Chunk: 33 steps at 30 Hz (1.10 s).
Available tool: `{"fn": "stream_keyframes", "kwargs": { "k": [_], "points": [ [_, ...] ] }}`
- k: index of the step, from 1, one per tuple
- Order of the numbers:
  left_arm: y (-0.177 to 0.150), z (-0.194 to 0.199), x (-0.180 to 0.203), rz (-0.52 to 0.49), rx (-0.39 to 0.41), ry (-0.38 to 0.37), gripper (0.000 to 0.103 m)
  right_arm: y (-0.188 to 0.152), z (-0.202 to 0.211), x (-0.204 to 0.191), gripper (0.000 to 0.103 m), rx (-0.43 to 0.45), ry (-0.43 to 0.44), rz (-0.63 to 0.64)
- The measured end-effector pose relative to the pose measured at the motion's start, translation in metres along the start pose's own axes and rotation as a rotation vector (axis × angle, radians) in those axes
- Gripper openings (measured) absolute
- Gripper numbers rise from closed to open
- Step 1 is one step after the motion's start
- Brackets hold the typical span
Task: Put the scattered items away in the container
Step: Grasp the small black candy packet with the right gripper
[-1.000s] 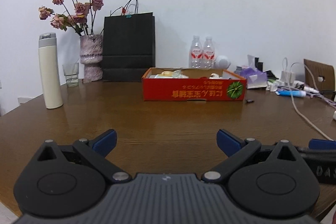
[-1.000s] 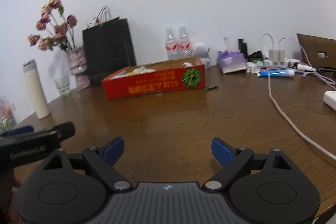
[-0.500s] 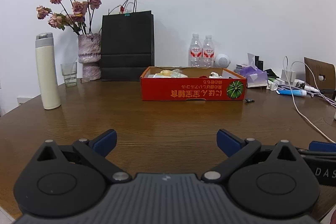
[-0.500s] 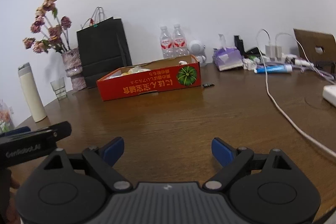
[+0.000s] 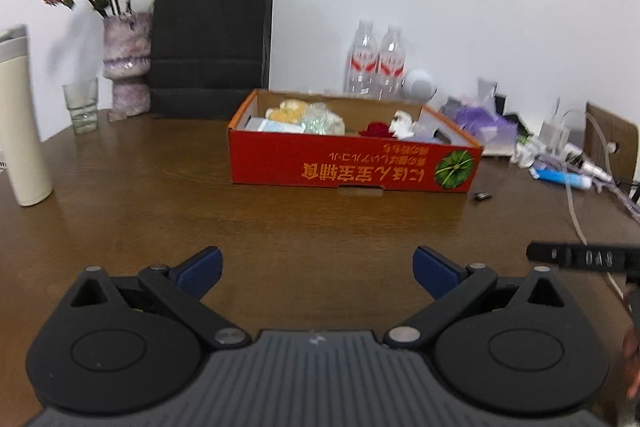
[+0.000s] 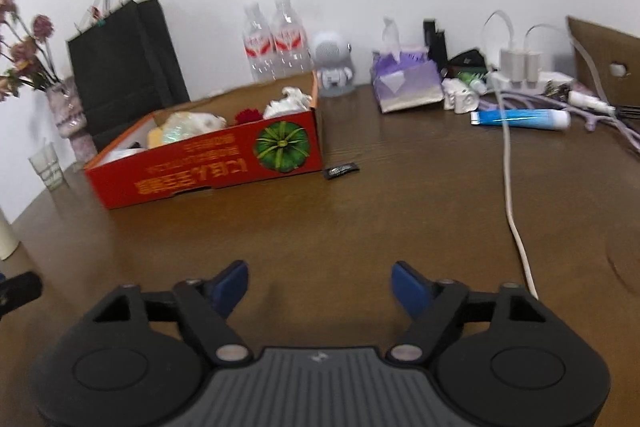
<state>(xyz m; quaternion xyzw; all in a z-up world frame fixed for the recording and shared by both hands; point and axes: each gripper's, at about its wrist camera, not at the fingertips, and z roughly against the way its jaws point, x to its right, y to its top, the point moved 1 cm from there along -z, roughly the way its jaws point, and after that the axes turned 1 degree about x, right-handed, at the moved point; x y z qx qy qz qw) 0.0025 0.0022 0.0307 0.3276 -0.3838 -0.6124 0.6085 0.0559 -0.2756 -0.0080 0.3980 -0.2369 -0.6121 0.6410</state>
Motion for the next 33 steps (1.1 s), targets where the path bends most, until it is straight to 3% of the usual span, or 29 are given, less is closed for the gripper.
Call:
{"fn": "stream_keyframes", "kwargs": {
  "k": [5, 11, 17, 23, 27, 33],
  "points": [
    [0.027, -0.042, 0.007, -0.053, -0.041, -0.041, 0.103, 0.044, -0.065, 0.009, 0.066, -0.045, 0.012, 0.060],
    [0.045, -0.073, 0.005, -0.051, -0.070, -0.068, 0.103, 0.066, -0.119, 0.005, 0.055, -0.080, -0.009, 0.123],
    [0.048, -0.087, 0.001, -0.023, -0.081, -0.080, 0.103, 0.073, -0.136, 0.004, 0.048, -0.062, -0.023, 0.194],
    [0.045, -0.094, 0.001, -0.014, -0.104, -0.085, 0.103, 0.078, -0.143, 0.008, 0.045, -0.057, 0.021, 0.228],
    [0.043, -0.090, 0.002, -0.002, -0.103, -0.086, 0.103, 0.078, -0.140, 0.009, 0.030, -0.061, 0.016, 0.227],
    [0.030, -0.085, 0.002, 0.007, -0.129, -0.062, 0.103, 0.067, -0.129, 0.004, 0.024, -0.037, 0.034, 0.294]
  ]
}}
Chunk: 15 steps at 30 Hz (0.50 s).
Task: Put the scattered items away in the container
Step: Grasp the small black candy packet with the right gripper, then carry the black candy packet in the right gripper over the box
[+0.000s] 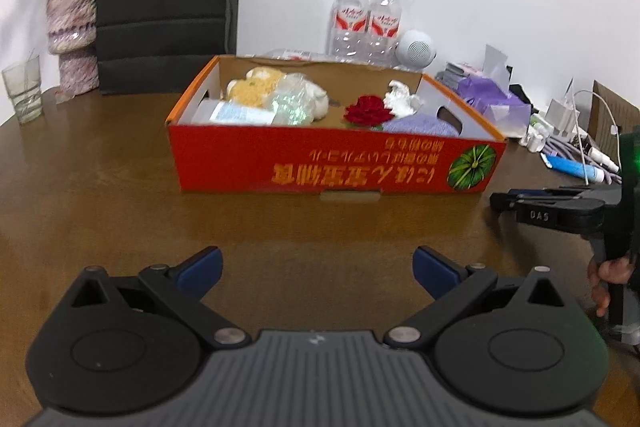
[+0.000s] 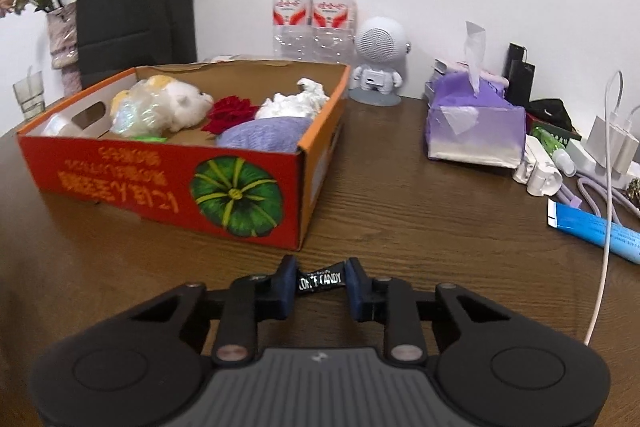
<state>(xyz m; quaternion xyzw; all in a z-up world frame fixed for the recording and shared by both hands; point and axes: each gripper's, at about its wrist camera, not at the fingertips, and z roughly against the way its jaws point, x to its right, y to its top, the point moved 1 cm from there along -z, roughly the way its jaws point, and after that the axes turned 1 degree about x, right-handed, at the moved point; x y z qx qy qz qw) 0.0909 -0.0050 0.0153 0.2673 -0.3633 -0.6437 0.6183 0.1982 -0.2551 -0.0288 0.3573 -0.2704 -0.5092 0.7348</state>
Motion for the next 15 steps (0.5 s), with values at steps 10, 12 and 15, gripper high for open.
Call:
{"fn": "stream_keyframes", "kwargs": {
  "k": [10, 12, 15],
  "points": [
    [-0.014, 0.041, 0.005, 0.001, 0.034, 0.015, 0.103, -0.028, 0.057, -0.040, 0.019, 0.028, 0.066, 0.052],
    [-0.016, 0.050, 0.006, 0.004, 0.054, 0.033, 0.103, -0.036, 0.078, -0.053, 0.019, 0.056, 0.076, 0.064],
    [-0.025, 0.072, 0.008, 0.017, 0.113, 0.077, 0.103, -0.049, 0.124, -0.077, 0.019, 0.123, 0.111, 0.047]
  ]
}}
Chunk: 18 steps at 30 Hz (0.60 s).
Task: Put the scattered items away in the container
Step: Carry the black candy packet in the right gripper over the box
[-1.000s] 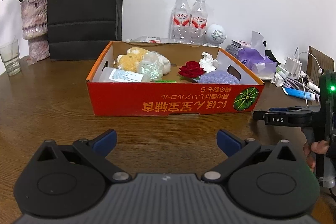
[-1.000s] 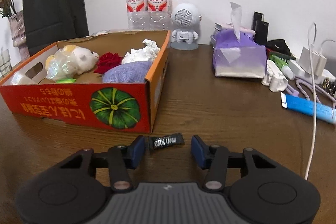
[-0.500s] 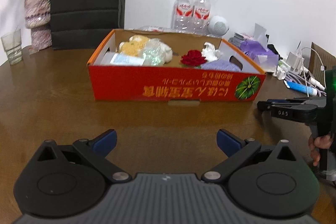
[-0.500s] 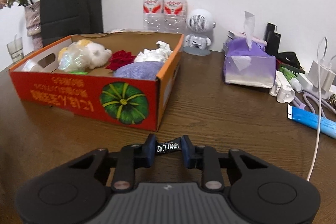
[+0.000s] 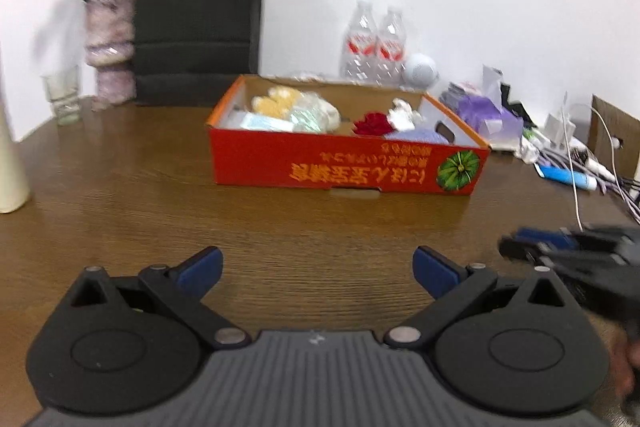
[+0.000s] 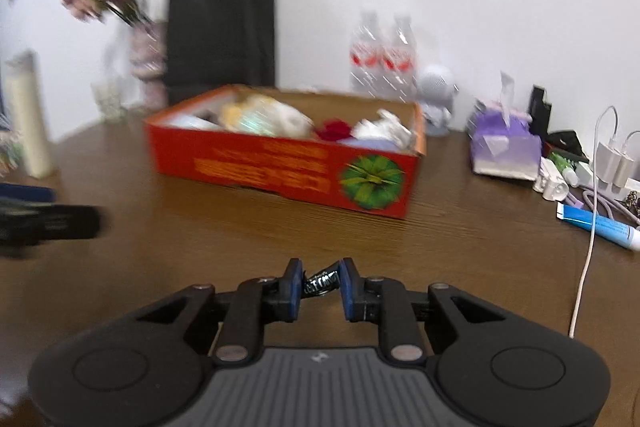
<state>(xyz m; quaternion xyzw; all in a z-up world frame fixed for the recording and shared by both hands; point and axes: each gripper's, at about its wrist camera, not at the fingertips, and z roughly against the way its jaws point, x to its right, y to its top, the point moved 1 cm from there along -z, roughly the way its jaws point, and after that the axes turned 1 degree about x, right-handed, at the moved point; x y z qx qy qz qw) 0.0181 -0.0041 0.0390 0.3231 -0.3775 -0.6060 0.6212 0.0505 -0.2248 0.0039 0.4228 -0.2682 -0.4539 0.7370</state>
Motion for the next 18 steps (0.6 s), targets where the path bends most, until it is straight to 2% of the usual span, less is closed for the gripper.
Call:
{"fn": "stream_keyframes", "kwargs": {
  "k": [2, 5, 8, 10, 18],
  "points": [
    [-0.009, 0.019, 0.001, -0.003, 0.056, 0.018, 0.103, -0.008, 0.033, -0.023, 0.019, 0.060, 0.004, 0.011],
    [-0.029, 0.044, 0.005, -0.022, 0.123, 0.039, 0.103, -0.025, 0.071, -0.049, 0.019, 0.101, 0.015, -0.046],
    [-0.050, 0.067, 0.005, -0.025, 0.179, 0.054, 0.103, -0.041, 0.099, -0.073, 0.019, 0.154, -0.019, -0.041],
    [-0.063, 0.082, 0.002, -0.037, 0.197, 0.069, 0.103, -0.050, 0.114, -0.081, 0.019, 0.195, -0.011, -0.048],
    [-0.089, 0.119, -0.009, -0.018, 0.239, 0.101, 0.103, -0.070, 0.143, -0.098, 0.019, 0.216, 0.015, -0.068]
  ]
}}
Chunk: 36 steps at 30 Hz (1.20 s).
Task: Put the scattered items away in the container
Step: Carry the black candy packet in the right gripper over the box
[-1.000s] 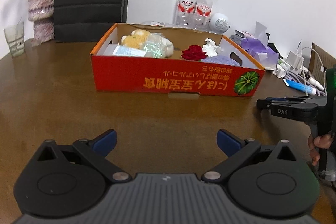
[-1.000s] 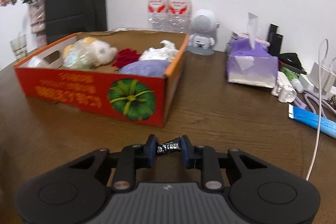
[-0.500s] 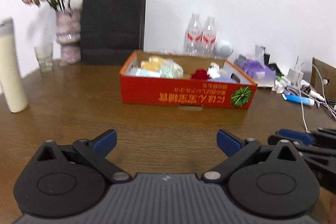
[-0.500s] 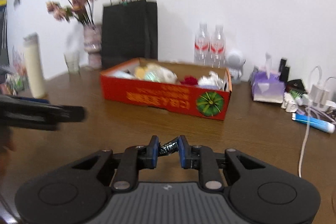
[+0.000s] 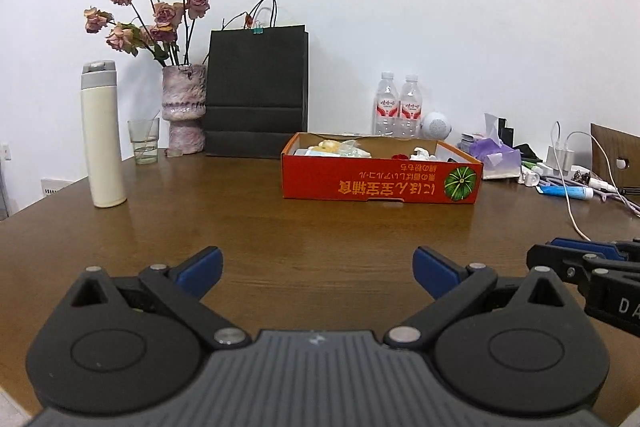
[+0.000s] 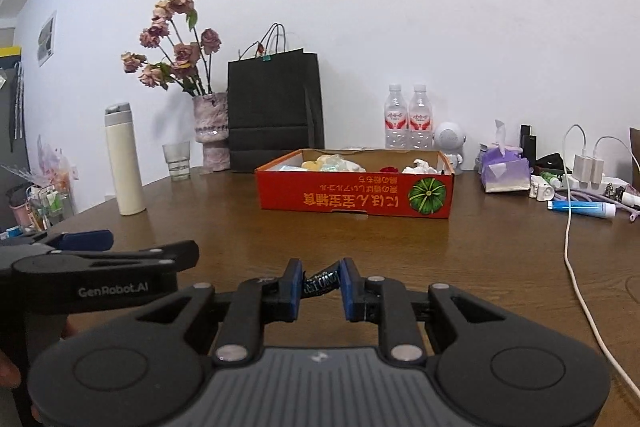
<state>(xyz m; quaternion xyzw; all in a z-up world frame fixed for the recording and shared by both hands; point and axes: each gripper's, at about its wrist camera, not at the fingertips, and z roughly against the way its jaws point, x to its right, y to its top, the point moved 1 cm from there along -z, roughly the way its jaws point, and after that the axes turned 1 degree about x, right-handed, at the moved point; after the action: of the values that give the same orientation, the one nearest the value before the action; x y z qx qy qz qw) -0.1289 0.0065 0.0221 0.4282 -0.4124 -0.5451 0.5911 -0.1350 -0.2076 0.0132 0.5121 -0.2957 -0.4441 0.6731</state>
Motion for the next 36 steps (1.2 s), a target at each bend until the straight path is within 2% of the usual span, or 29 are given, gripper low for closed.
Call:
{"fn": "stream_keyframes", "kwargs": {
  "k": [3, 8, 11, 14, 17, 20, 23, 26, 32, 36],
  "points": [
    [0.004, 0.007, -0.001, 0.005, 0.014, -0.007, 0.103, 0.002, 0.006, 0.000, 0.019, 0.017, -0.012, -0.022],
    [0.020, 0.021, -0.002, 0.006, 0.088, -0.021, 0.103, 0.011, 0.019, 0.004, 0.019, 0.059, -0.033, -0.038],
    [0.032, 0.022, 0.001, -0.010, 0.096, -0.037, 0.103, 0.018, 0.022, 0.004, 0.019, 0.078, -0.020, -0.044],
    [0.055, 0.018, 0.003, -0.021, 0.127, -0.058, 0.103, 0.035, 0.022, 0.004, 0.019, 0.112, -0.001, -0.028],
    [0.083, 0.005, 0.006, -0.063, 0.175, -0.046, 0.103, 0.061, 0.013, 0.009, 0.019, 0.149, 0.006, -0.001],
    [0.107, -0.018, 0.006, -0.059, 0.185, -0.050, 0.103, 0.087, -0.007, 0.020, 0.019, 0.177, -0.004, 0.019],
    [0.122, -0.052, 0.005, -0.012, 0.119, -0.116, 0.103, 0.109, -0.033, 0.035, 0.019, 0.172, 0.001, 0.019],
    [0.136, -0.086, 0.005, -0.001, 0.060, -0.117, 0.103, 0.125, -0.066, 0.053, 0.019, 0.128, 0.006, -0.014],
    [0.174, -0.135, 0.016, -0.047, 0.088, -0.140, 0.103, 0.156, -0.132, 0.081, 0.019, 0.075, -0.019, -0.036],
    [0.193, -0.173, 0.022, -0.049, 0.113, -0.118, 0.103, 0.177, -0.176, 0.093, 0.019, 0.033, -0.034, -0.044]
  ]
}}
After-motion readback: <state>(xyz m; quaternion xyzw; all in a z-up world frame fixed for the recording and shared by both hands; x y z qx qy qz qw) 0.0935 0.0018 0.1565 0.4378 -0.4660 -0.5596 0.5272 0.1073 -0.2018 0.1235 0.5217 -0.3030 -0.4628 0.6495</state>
